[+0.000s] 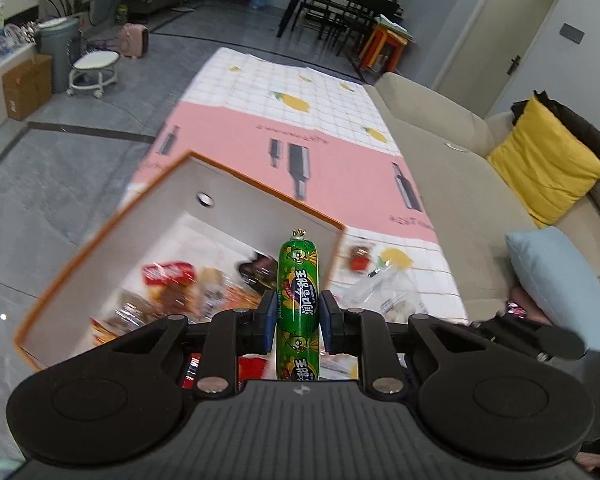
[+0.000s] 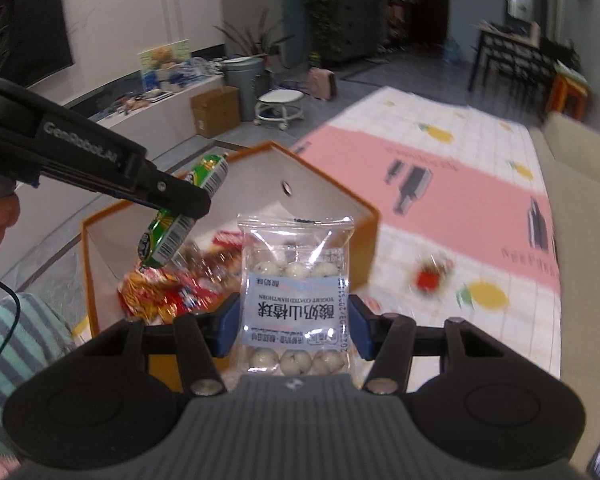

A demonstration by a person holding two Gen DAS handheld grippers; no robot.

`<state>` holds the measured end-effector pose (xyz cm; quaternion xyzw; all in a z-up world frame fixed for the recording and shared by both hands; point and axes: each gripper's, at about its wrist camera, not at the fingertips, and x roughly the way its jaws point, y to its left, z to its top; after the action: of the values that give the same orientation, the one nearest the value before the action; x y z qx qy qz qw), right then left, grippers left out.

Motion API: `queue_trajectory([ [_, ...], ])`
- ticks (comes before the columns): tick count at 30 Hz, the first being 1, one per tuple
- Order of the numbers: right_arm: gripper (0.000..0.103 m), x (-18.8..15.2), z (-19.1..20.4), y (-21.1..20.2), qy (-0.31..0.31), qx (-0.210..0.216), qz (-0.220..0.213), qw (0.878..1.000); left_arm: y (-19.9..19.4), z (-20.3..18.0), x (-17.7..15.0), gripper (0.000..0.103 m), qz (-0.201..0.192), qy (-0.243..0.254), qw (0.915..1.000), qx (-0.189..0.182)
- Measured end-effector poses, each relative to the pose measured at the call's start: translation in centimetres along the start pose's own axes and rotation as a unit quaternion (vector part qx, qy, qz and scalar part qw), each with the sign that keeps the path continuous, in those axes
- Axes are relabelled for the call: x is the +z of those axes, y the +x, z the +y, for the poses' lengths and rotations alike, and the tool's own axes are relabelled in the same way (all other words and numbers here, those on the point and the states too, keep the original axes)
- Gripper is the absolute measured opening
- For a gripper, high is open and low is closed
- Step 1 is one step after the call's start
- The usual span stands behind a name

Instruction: Organize snacks

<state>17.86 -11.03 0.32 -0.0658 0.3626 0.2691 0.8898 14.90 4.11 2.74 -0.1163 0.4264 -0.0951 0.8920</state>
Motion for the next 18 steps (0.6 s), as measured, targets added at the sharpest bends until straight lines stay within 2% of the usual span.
queue_trajectory([
  [6,0.053,4.1,2.1,2.2,-0.064,0.008,-0.003,0.998,0.2,2.3,2.0,0.024,0.002,0.008,0.9997,0.023],
  [11,0.053,7.2,2.3,4.8,-0.088,0.026,0.004,0.996,1.8,4.6,3.2,0.024,0.011,0.015,0.9982,0.056],
  [18,0.053,9.4,2.0,10.5,-0.129,0.030,0.051,0.990,6.0,7.1,3.7,0.024,0.048,0.017,0.9967,0.063],
])
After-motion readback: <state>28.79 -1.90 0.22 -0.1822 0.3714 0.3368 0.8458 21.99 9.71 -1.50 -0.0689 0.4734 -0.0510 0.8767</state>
